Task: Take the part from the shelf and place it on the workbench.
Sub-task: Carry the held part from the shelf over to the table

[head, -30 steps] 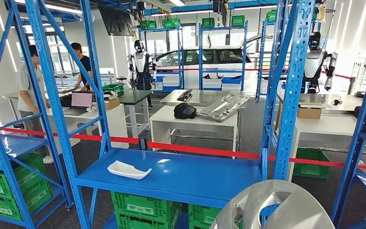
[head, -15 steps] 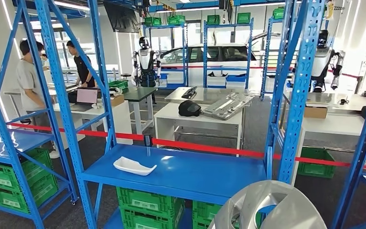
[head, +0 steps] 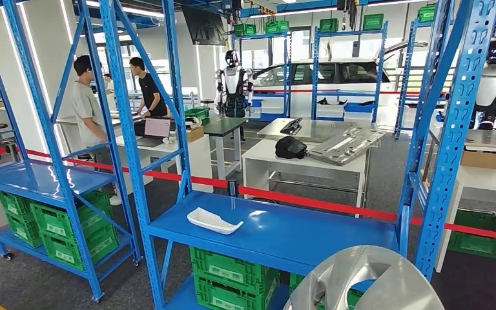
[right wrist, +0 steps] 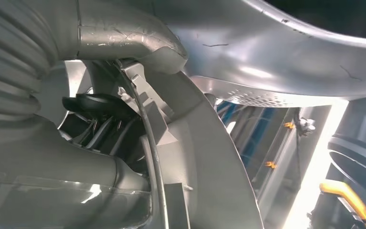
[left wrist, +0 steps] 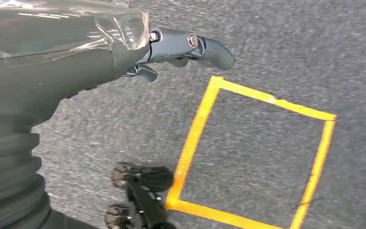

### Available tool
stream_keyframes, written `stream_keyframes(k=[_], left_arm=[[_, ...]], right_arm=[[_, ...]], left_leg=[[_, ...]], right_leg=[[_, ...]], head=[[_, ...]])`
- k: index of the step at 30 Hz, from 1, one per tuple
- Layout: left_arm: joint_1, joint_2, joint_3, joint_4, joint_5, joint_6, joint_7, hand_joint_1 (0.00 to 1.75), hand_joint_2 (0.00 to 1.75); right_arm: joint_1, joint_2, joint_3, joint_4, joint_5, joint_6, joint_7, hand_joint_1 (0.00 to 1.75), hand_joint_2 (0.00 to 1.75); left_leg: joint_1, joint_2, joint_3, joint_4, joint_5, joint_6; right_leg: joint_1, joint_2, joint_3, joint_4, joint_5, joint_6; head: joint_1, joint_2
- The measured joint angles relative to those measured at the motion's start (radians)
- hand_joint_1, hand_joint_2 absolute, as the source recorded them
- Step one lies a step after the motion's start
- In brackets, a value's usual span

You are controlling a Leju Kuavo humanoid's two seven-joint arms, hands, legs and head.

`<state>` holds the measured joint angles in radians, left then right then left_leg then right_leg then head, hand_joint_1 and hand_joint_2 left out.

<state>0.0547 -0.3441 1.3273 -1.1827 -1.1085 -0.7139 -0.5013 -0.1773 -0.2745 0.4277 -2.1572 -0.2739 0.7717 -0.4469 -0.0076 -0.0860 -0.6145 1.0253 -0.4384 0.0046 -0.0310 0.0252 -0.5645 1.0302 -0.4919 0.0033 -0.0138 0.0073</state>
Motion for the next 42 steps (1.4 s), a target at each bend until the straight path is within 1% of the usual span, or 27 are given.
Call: stream_keyframes(k=[1,3,5,6,7,10,12,14,16,17,19,21,22,24,25,27,29,30,31,32,34,36,37,38,39,40,42], left_arm=[[-0.002,0.001,0.001,-0.001,-0.006,0.003,0.0,0.0,1.75],[-0.008,0.001,0.002,-0.001,-0.013,0.0,-0.004,0.0,1.75],[-0.012,0.002,0.005,0.0,-0.016,-0.016,-0.009,0.0,1.75],[-0.012,0.002,0.008,0.001,-0.016,-0.028,-0.012,0.0,1.75],[-0.013,0.002,0.012,0.002,-0.017,-0.041,-0.014,0.0,1.75],[-0.014,0.001,0.027,0.0,-0.02,-0.082,-0.017,0.0,1.75],[-0.015,0.001,0.036,0.0,-0.024,-0.098,-0.018,0.0,1.75],[-0.014,0.0,0.044,0.0,-0.027,-0.107,-0.019,0.0,1.75],[-0.013,-0.002,0.052,0.003,-0.031,-0.113,-0.02,0.0,1.75],[-0.013,-0.002,0.054,0.006,-0.033,-0.114,-0.021,0.0,1.75],[-0.013,-0.003,0.055,0.014,-0.034,-0.119,-0.025,0.0,1.75],[-0.013,-0.003,0.055,0.021,-0.033,-0.126,-0.032,0.0,1.75],[-0.012,-0.003,0.055,0.025,-0.033,-0.13,-0.036,0.0,1.75],[-0.012,-0.003,0.055,0.028,-0.028,-0.135,-0.043,0.0,1.75],[-0.012,-0.003,0.056,0.028,-0.025,-0.138,-0.045,0.0,1.75],[-0.011,-0.002,0.057,0.029,-0.019,-0.143,-0.048,0.0,1.75],[-0.009,-0.001,0.06,0.029,-0.017,-0.146,-0.05,0.0,1.75],[-0.007,-0.001,0.062,0.029,-0.017,-0.147,-0.051,0.0,1.75],[-0.005,-0.001,0.064,0.029,-0.016,-0.147,-0.052,0.0,1.75],[-0.005,0.0,0.066,0.029,-0.016,-0.147,-0.053,0.0,1.75],[-0.007,-0.001,0.066,0.029,-0.015,-0.147,-0.054,0.0,1.75],[-0.008,-0.001,0.066,0.031,-0.014,-0.153,-0.054,0.0,1.75],[-0.008,-0.001,0.068,0.032,-0.013,-0.159,-0.054,0.0,1.75],[-0.008,-0.001,0.073,0.031,-0.01,-0.169,-0.054,0.0,1.75],[-0.009,-0.001,0.079,0.029,-0.007,-0.18,-0.052,0.0,1.75],[-0.012,0.0,0.085,0.025,-0.006,-0.192,-0.05,0.0,1.75],[-0.02,0.001,0.093,0.014,-0.007,-0.21,-0.046,0.0,1.75]], right_arm=[[-0.004,0.003,0.001,-0.001,-0.003,0.0,0.002,1.75,1.75],[-0.008,0.007,0.003,-0.003,-0.007,-0.001,0.004,1.75,1.75],[-0.008,0.008,0.003,-0.004,-0.012,-0.001,0.005,1.75,1.75],[-0.008,0.008,0.003,-0.004,-0.014,-0.001,0.004,1.75,1.75],[-0.008,0.008,0.003,-0.004,-0.015,-0.001,0.003,1.75,1.75],[-0.008,0.008,0.002,-0.005,-0.017,-0.001,-0.003,1.75,1.75],[-0.005,0.008,0.002,-0.007,-0.017,-0.001,-0.005,1.75,1.75],[0.0,0.009,0.001,-0.009,-0.016,-0.001,-0.004,1.75,1.75],[0.004,0.009,-0.001,-0.014,-0.015,-0.001,-0.001,1.75,1.75],[0.007,0.008,-0.002,-0.017,-0.014,-0.001,0.0,1.75,1.75],[0.015,0.007,-0.004,-0.02,-0.013,-0.001,0.003,1.75,1.75],[0.024,0.005,-0.004,-0.021,-0.012,0.0,0.006,1.75,1.75],[0.027,0.004,-0.004,-0.021,-0.012,0.0,0.006,1.75,1.75],[0.029,0.001,-0.004,-0.022,-0.016,0.003,0.006,1.75,1.75],[0.029,0.0,-0.003,-0.023,-0.018,0.005,0.006,1.75,1.75],[0.03,-0.002,-0.002,-0.027,-0.022,0.009,0.003,1.75,1.75],[0.03,-0.004,-0.001,-0.029,-0.023,0.009,0.002,1.75,1.75],[0.029,-0.005,0.0,-0.029,-0.023,0.009,0.002,1.75,1.75],[0.029,-0.005,0.001,-0.029,-0.023,0.009,0.002,1.75,1.75],[0.029,-0.005,0.001,-0.03,-0.023,0.009,0.001,1.75,1.75],[0.029,-0.005,0.002,-0.031,-0.024,0.009,0.001,1.75,1.75],[0.029,-0.006,0.003,-0.032,-0.027,0.01,0.0,1.75,1.75],[0.026,-0.006,0.005,-0.031,-0.033,0.01,-0.001,1.75,1.75],[0.02,-0.006,0.006,-0.03,-0.043,0.009,-0.001,1.75,1.75],[0.011,-0.007,0.008,-0.028,-0.055,0.008,-0.001,1.75,1.75],[0.0,-0.008,0.009,-0.025,-0.068,0.006,-0.002,1.75,1.75],[-0.018,-0.014,0.011,-0.015,-0.088,0.005,-0.008,1.75,1.75]], left_leg=[[0.001,0.018,-0.012,0.026,-0.017,-0.006],[0.006,0.063,-0.064,0.139,-0.078,-0.019],[0.015,0.081,-0.122,0.262,-0.127,-0.028],[0.018,0.084,-0.13,0.282,-0.128,-0.029],[0.02,0.087,-0.115,0.259,-0.11,-0.029],[0.014,0.13,0.0,0.054,-0.032,-0.02],[0.006,0.147,0.029,-0.009,-0.021,-0.011],[0.001,0.127,0.026,-0.014,-0.016,0.0],[0.005,0.105,0.034,-0.032,-0.004,0.015],[0.007,0.094,0.04,-0.041,0.002,0.021],[0.008,0.071,0.038,-0.044,0.006,0.028],[0.003,0.041,0.038,-0.043,0.007,0.029],[0.002,0.025,0.038,-0.041,0.007,0.029],[0.0,-0.005,0.037,-0.033,0.004,0.025],[-0.001,-0.018,0.034,-0.027,0.002,0.022],[-0.002,-0.038,0.022,-0.015,-0.001,0.014],[0.001,-0.056,0.012,-0.01,0.0,0.007],[0.001,-0.052,0.008,-0.006,-0.002,0.003],[0.0,-0.032,0.0,0.01,-0.011,-0.002],[0.0,-0.002,-0.017,0.044,-0.029,-0.008],[0.005,0.063,-0.081,0.171,-0.085,-0.02],[0.013,0.083,-0.14,0.279,-0.117,-0.026],[0.016,0.086,-0.143,0.282,-0.109,-0.025],[0.016,0.089,-0.124,0.243,-0.084,-0.022],[0.013,0.102,-0.086,0.173,-0.051,-0.016],[0.006,0.125,-0.046,0.099,-0.027,-0.007],[-0.007,0.161,0.002,0.006,-0.007,0.008]], right_leg=[[-0.003,-0.009,0.0,-0.001,0.002,-0.004],[-0.004,-0.028,-0.001,-0.001,0.003,-0.01],[-0.001,-0.051,-0.005,-0.001,0.003,-0.011],[-0.001,-0.062,-0.006,-0.001,0.003,-0.011],[0.0,-0.073,-0.006,-0.001,0.003,-0.011],[0.003,-0.101,-0.004,-0.002,0.003,-0.009],[0.007,-0.117,-0.004,-0.003,0.002,-0.001],[0.009,-0.135,-0.003,-0.009,0.002,0.011],[0.008,-0.115,-0.01,0.011,-0.013,0.016],[0.008,-0.091,-0.026,0.049,-0.034,0.013],[0.007,-0.043,-0.08,0.173,-0.089,0.001],[0.009,-0.03,-0.12,0.254,-0.113,0.002],[0.01,-0.027,-0.115,0.24,-0.1,0.007],[0.009,-0.008,-0.057,0.113,-0.042,0.018],[0.009,0.007,-0.029,0.052,-0.017,0.019],[0.01,0.028,-0.004,-0.001,0.002,0.01],[0.01,0.017,-0.005,0.002,0.003,0.0],[0.008,0.008,-0.004,0.0,0.004,-0.004],[0.005,-0.003,-0.001,-0.001,0.003,-0.009],[0.003,-0.013,0.002,-0.002,0.002,-0.013],[0.007,-0.036,0.005,-0.002,-0.002,-0.02],[0.011,-0.061,0.006,-0.002,-0.005,-0.024],[0.013,-0.074,0.006,-0.002,-0.006,-0.025],[0.015,-0.085,0.007,-0.002,-0.006,-0.025],[0.017,-0.096,0.008,-0.002,-0.007,-0.026],[0.019,-0.105,0.009,-0.003,-0.008,-0.025],[0.022,-0.124,0.011,-0.005,-0.011,-0.02]], head=[[-0.002,0.0],[-0.006,0.0],[-0.006,0.0],[-0.006,0.0],[-0.006,0.0],[-0.006,0.0],[-0.005,0.0],[-0.005,0.0],[-0.002,0.0],[-0.001,0.0],[0.002,0.0],[0.004,0.0],[0.005,0.0],[0.006,0.0],[0.006,0.0],[0.007,0.0],[0.005,0.0],[0.006,0.0],[0.003,0.0],[0.002,0.0],[-0.002,0.0],[-0.003,0.0],[-0.003,-0.001],[-0.003,-0.001],[-0.004,-0.001],[-0.004,-0.001],[-0.004,0.0]])
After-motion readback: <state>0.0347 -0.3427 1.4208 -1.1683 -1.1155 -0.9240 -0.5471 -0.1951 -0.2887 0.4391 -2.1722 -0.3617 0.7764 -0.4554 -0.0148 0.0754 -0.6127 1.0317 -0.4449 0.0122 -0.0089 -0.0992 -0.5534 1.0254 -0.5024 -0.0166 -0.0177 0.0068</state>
